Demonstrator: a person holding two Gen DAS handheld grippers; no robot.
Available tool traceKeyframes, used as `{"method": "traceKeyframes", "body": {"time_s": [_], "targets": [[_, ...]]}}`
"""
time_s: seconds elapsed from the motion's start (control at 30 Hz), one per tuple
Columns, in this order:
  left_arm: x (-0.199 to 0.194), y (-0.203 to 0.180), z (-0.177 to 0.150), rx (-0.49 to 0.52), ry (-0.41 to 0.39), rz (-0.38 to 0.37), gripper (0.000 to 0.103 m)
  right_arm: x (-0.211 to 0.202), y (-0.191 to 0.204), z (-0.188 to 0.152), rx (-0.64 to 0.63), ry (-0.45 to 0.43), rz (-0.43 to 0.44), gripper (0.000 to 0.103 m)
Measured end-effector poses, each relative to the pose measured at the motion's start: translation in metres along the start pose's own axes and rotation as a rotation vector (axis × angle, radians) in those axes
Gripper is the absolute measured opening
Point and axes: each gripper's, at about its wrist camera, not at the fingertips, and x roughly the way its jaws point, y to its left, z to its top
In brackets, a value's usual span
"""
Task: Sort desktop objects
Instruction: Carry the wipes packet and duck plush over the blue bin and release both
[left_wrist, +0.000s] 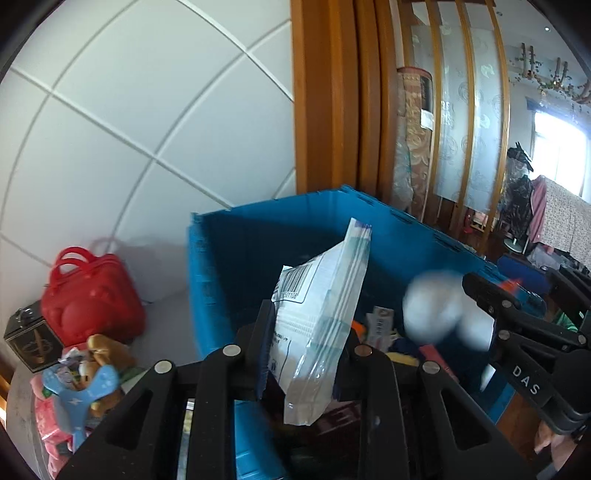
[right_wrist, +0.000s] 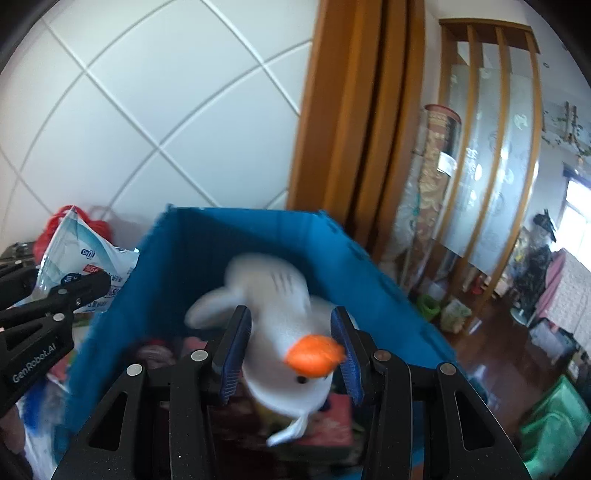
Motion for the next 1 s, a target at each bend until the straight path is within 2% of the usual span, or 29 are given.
{"method": "traceKeyframes", "body": {"time_s": [0.23, 0.3, 0.33, 0.37, 0.43, 0.47, 0.5, 0.57, 0.8, 1.0], "targets": [[0.024, -0.037, -0.004, 0.032, 0.037, -0.026, 0.025, 0.024, -0.040, -0.019, 0.043, 0.022, 0.016, 0.045], [0.030, -0.043, -0.007, 0.032, 0.063, -0.037, 0.025, 0.029, -0.046, -0.024, 0.059, 0.031, 0.028, 0.061], [0.032, -0.044, -0.008, 0.028, 0.066, -0.040, 0.025, 0.034, -0.050, -0.029, 0.068, 0.040, 0.031, 0.083], [0.032, -0.044, -0.009, 0.026, 0.066, -0.031, 0.028, 0.037, -0.054, -0.032, 0.072, 0.045, 0.030, 0.098], [0.031, -0.045, -0.010, 0.030, 0.059, -0.012, 0.047, 0.042, -0.058, -0.039, 0.076, 0.043, 0.029, 0.100], [0.030, -0.043, -0.011, 0.020, 0.046, 0.000, 0.065, 0.041, -0.058, -0.042, 0.082, 0.043, 0.037, 0.103], [0.027, -0.041, -0.011, 0.011, 0.034, 0.006, 0.078, 0.041, -0.059, -0.043, 0.091, 0.040, 0.047, 0.103], [0.020, -0.037, -0.010, -0.008, -0.006, 0.011, 0.079, 0.040, -0.061, -0.045, 0.105, 0.037, 0.062, 0.103], [0.003, -0.035, -0.015, -0.004, -0.019, -0.005, 0.079, 0.029, -0.060, -0.048, 0.106, 0.023, 0.067, 0.103], [-0.030, -0.028, -0.029, -0.018, -0.054, -0.001, 0.079, 0.013, -0.057, -0.052, 0.116, 0.019, 0.092, 0.103]]}}
